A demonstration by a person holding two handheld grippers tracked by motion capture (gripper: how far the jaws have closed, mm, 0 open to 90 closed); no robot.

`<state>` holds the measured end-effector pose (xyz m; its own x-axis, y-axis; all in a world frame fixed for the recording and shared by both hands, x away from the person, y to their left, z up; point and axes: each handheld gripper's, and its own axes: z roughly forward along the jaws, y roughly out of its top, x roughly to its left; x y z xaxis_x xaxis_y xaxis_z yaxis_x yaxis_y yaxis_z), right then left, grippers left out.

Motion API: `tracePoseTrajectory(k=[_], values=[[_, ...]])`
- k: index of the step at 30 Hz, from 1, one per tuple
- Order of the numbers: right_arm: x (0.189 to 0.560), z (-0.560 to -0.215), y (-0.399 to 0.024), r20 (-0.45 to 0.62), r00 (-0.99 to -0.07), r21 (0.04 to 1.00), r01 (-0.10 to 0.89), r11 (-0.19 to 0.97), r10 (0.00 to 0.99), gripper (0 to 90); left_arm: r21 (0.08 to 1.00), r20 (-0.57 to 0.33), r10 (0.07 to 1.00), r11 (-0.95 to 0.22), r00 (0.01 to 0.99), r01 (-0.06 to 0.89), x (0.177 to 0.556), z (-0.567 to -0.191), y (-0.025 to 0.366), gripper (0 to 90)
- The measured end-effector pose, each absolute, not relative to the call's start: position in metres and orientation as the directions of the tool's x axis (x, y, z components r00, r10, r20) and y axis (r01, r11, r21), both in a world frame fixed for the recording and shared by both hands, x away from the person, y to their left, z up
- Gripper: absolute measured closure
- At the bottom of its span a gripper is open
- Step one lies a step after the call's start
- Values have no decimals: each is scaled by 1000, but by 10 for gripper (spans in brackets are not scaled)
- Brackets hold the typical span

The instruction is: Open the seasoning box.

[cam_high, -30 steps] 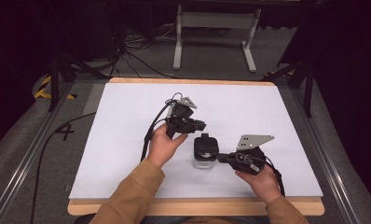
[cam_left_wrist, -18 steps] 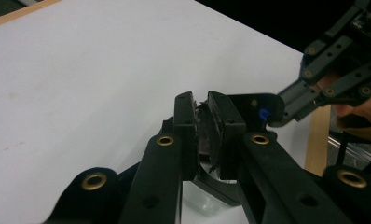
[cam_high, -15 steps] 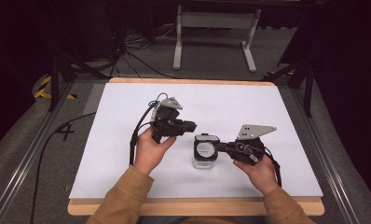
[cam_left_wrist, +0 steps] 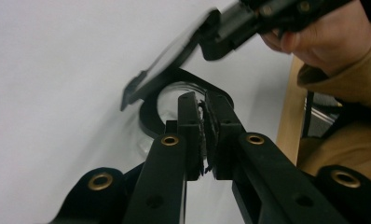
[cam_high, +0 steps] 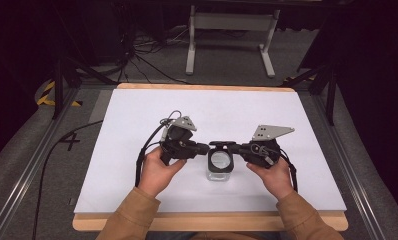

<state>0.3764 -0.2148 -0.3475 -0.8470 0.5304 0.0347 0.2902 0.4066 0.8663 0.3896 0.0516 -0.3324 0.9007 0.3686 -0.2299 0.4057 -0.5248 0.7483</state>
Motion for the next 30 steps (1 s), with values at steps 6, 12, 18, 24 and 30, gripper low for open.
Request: tracePoseTrajectory(k=[6, 12, 18, 24, 30], values=[[381, -346, -216, 33, -841, 871, 290, 397, 540, 896, 714, -238, 323, -581, 916, 391, 390, -351, 34, 837], [386, -346, -218, 42, -835, 871, 300, 388, 549, 895, 685, -246, 331, -606, 911, 405, 394, -364, 28, 839], [394, -346, -217, 43, -827, 872, 305, 383, 560, 895, 688, -251, 328, -601, 911, 406, 396, -367, 28, 842], [403, -348, -215, 26, -812, 871, 305, 385, 583, 895, 691, -241, 331, -601, 912, 401, 395, -367, 28, 848], [410, -353, -215, 23, -795, 875, 310, 373, 607, 896, 693, -238, 331, -601, 913, 399, 395, -367, 28, 854]])
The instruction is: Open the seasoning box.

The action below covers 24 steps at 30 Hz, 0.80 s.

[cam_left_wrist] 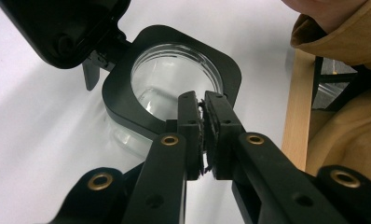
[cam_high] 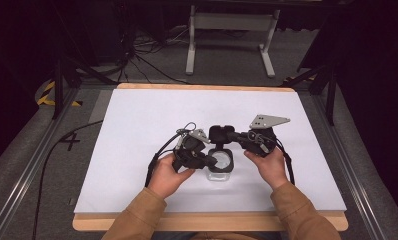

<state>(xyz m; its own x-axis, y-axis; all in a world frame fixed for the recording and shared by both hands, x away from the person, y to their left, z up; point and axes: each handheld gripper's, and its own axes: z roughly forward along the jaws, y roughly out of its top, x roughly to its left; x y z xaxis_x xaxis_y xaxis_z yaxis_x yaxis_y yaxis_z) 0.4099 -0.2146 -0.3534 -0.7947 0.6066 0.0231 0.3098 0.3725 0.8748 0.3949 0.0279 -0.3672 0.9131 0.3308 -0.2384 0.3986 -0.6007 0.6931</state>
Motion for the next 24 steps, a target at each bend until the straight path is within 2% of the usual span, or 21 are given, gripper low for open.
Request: tracePoseTrajectory(k=[5, 10, 14, 24], values=[[414, -357, -214, 37, -782, 877, 324, 355, 623, 896, 696, -231, 333, -600, 914, 395, 395, -367, 28, 861], [412, -361, -212, 30, -771, 871, 332, 362, 636, 895, 695, -183, 335, -621, 924, 363, 392, -365, 25, 858], [409, -359, -213, 34, -776, 865, 337, 370, 629, 895, 690, -186, 350, -619, 918, 376, 393, -364, 26, 802], [391, -341, -227, 5, -793, 881, 291, 373, 609, 891, 733, -185, 368, -566, 911, 378, 391, -344, 47, 737]])
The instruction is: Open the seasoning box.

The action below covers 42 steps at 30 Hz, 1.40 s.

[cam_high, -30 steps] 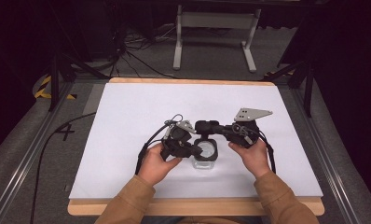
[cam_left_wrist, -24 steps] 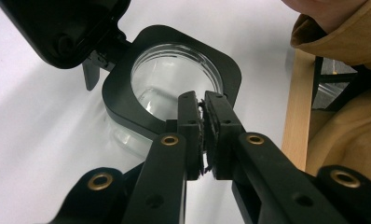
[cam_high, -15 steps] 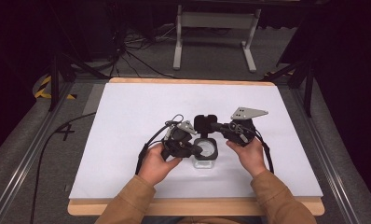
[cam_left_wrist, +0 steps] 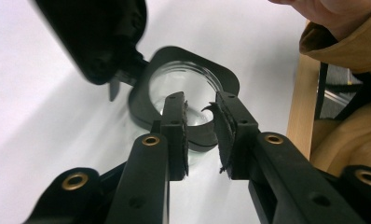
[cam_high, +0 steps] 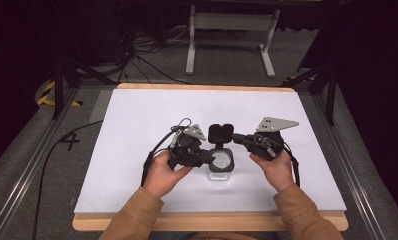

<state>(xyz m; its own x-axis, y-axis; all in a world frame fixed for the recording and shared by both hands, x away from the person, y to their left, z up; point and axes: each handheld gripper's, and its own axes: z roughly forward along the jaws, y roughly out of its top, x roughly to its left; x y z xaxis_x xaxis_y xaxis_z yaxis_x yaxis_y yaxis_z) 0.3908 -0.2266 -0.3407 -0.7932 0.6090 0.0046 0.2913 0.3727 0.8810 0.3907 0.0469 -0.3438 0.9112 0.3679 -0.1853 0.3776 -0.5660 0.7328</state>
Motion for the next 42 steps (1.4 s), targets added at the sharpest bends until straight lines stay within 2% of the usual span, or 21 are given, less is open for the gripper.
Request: tracePoseTrajectory(k=[5, 14, 23, 28, 34, 37, 42], values=[[388, -333, -242, -6, -781, 885, 286, 366, 625, 853, 741, -179, 418, -538, 891, 402, 394, -335, 66, 704], [393, -329, -280, 6, -716, 888, 325, 325, 698, 836, 763, -183, 519, -461, 835, 453, 406, -328, 106, 628], [401, -332, -316, 15, -630, 869, 392, 301, 777, 805, 763, -142, 626, -424, 767, 488, 420, -337, 143, 579], [409, -341, -328, 23, -588, 846, 443, 298, 809, 774, 773, -106, 655, -419, 748, 476, 426, -350, 157, 546], [417, -361, -340, -9, -573, 844, 435, 314, 819, 708, 758, -158, 703, -363, 693, 541, 435, -368, 168, 534], [423, -371, -346, -10, -563, 820, 468, 329, 826, 705, 760, -184, 720, -328, 669, 561, 440, -375, 173, 534], [429, -383, -352, 27, -561, 804, 503, 316, 827, 686, 742, -172, 729, -346, 663, 574, 445, -390, 176, 531]])
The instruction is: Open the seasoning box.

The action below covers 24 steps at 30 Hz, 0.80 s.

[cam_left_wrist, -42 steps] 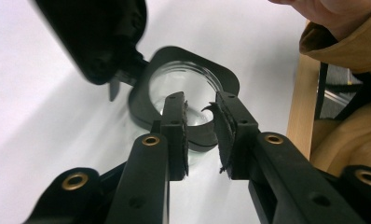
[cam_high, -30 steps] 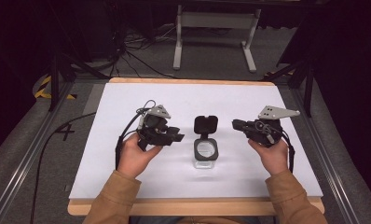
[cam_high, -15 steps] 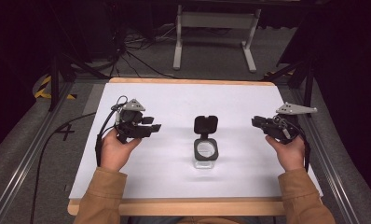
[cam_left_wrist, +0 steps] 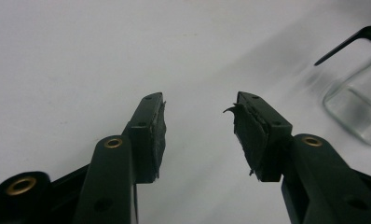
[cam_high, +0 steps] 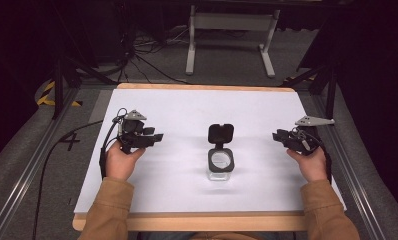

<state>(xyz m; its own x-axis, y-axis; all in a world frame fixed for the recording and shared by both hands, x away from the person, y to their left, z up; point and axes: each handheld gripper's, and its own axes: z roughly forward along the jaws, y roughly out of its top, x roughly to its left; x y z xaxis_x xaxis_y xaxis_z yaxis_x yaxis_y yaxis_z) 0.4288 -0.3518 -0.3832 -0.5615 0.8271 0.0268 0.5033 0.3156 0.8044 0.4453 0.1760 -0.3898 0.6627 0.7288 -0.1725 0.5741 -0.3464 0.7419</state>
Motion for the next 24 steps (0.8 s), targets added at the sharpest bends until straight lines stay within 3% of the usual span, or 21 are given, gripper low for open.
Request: tracePoseTrajectory(k=[13, 19, 24], values=[[444, -410, -352, 71, -563, 729, 593, 342, 823, 609, 666, -181, 735, -397, 653, 631, 456, -420, 166, 502], [443, -422, -344, 13, -605, 747, 536, 394, 796, 591, 633, -165, 724, -442, 669, 635, 458, -426, 158, 503], [444, -430, -338, 8, -615, 727, 546, 417, 789, 582, 628, -135, 721, -469, 680, 622, 458, -430, 154, 497]])
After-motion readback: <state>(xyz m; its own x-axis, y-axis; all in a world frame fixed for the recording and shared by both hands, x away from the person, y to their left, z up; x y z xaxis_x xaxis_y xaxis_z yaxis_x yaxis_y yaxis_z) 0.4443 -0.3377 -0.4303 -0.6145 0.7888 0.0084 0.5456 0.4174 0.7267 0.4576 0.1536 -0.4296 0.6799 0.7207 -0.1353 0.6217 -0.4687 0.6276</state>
